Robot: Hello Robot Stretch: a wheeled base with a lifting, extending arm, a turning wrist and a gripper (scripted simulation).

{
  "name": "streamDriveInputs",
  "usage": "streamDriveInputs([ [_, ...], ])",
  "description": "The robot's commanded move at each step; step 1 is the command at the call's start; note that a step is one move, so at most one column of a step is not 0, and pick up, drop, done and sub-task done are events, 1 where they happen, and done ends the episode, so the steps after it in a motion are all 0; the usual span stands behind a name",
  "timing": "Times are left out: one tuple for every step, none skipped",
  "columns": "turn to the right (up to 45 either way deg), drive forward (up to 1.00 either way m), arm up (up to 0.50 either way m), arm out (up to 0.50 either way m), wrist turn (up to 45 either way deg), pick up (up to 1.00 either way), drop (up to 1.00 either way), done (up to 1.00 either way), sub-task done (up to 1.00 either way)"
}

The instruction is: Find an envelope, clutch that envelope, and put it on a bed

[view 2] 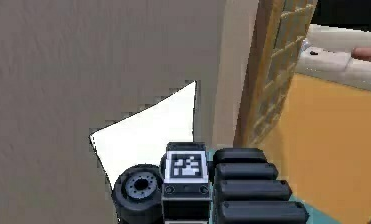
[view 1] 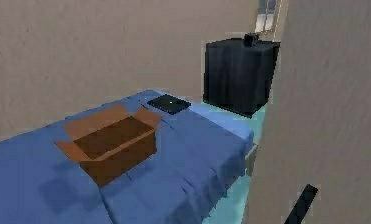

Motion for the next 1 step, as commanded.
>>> streamDriveInputs([
  [-36.0, 0.0, 0.0, 0.0, 0.0, 0.0, 0.0, 0.0, 0.0],
])
